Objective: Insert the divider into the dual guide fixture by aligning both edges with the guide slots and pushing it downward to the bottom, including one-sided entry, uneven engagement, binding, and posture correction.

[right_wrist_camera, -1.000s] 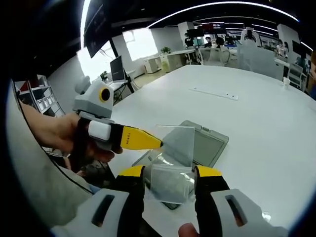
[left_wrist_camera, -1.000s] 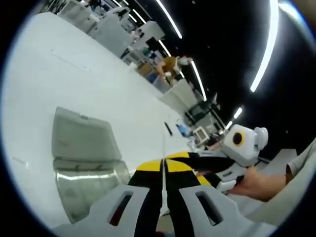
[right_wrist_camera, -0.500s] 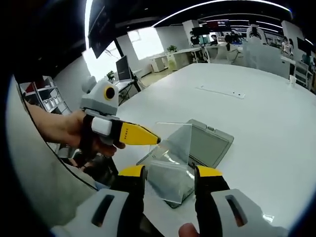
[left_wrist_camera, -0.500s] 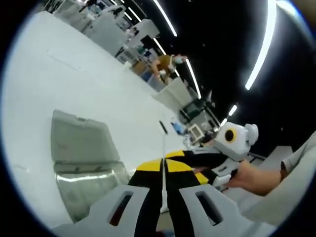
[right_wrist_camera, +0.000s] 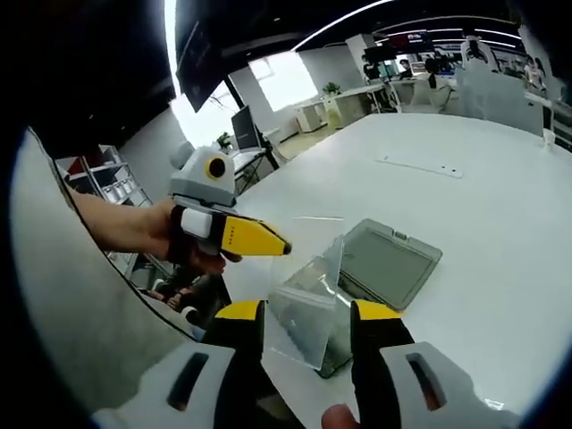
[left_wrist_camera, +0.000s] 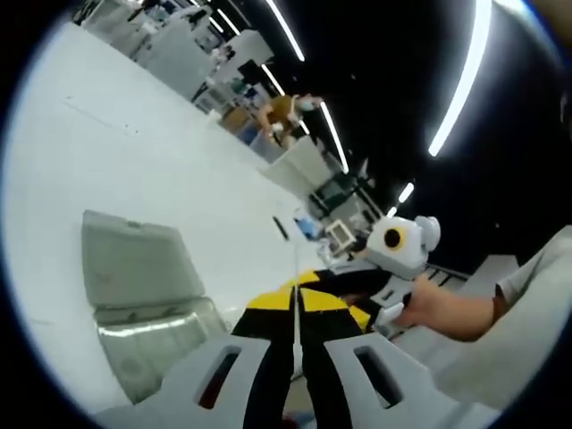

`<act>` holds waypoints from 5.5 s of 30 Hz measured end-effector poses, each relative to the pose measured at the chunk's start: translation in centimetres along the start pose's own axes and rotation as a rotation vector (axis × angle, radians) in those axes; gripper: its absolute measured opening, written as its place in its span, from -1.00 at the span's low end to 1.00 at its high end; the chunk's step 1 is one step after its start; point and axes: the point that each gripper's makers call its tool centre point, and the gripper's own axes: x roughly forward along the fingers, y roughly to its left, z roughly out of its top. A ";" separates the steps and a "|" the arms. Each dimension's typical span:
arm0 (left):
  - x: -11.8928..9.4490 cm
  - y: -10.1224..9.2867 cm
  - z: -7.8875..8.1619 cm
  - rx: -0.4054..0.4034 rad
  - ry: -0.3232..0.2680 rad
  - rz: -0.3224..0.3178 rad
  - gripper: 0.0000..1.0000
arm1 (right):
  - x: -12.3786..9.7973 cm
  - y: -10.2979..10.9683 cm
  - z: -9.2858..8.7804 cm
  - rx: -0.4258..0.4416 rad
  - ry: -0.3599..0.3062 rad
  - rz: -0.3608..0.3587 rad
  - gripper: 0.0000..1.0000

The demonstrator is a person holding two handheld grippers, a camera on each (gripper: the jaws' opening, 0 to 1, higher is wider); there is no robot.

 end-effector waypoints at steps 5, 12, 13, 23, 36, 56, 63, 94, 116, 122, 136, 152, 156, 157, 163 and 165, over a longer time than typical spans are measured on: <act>-0.1 -0.4 0.1 -0.001 0.009 -0.025 -1.00 | -0.1 0.2 0.1 -0.003 0.002 0.038 -0.34; -0.1 -1.2 0.0 0.010 0.027 -0.059 -1.00 | -0.3 0.9 0.2 0.013 -0.009 0.112 -0.38; -0.2 -1.3 0.0 0.009 0.030 -0.066 -1.00 | -0.3 0.9 0.2 0.013 -0.008 0.118 -0.39; -0.4 -2.0 -0.1 0.012 0.042 -0.103 -1.00 | -0.8 2.1 0.2 0.015 -0.011 0.233 -0.46; -0.7 -2.7 -0.4 0.011 0.053 -0.135 -1.00 | -0.9 3.0 -0.4 0.031 0.004 0.308 -0.50; -0.7 -2.9 -0.9 0.009 0.071 -0.159 -1.00 | -1.2 3.4 -0.3 0.051 0.014 0.390 -0.63; -0.6 -2.9 -0.9 0.008 0.074 -0.162 -1.00 | -1.3 3.7 -0.2 0.055 0.011 0.410 -0.68; -0.6 -2.8 -0.8 0.003 0.081 -0.169 -1.00 | -1.5 3.5 0.3 0.070 -0.002 0.447 -0.83; -1.2 -2.8 -0.9 -0.020 0.071 -0.187 -1.00 | -1.5 3.8 0.4 0.103 -0.009 0.475 -0.89; -1.1 -3.0 -0.8 -0.027 0.061 -0.197 -1.00 | -1.8 4.0 0.6 0.124 -0.028 0.494 -0.90; -1.3 -3.4 -0.2 -0.056 0.022 -0.231 -1.00 | -2.3 4.1 1.3 0.181 -0.080 0.529 -0.87; -1.3 -3.6 -0.4 -0.061 0.019 -0.240 -1.00 | -2.3 4.6 1.4 0.190 -0.084 0.552 -0.91; -1.3 -3.5 -0.4 -0.063 0.015 -0.239 -1.00 | -2.2 4.7 1.3 0.192 -0.082 0.555 -0.91; -1.4 -3.5 -0.4 -0.065 0.014 -0.239 -1.00 | -2.2 4.7 1.3 0.195 -0.084 0.555 -0.92; -1.6 -3.6 -0.4 -0.071 0.007 -0.241 -1.00 | -2.3 5.1 1.3 0.200 -0.086 0.568 -0.95; -1.6 -3.5 -0.4 -0.076 0.004 -0.243 -1.00 | -2.3 5.2 1.4 0.205 -0.092 0.577 -0.97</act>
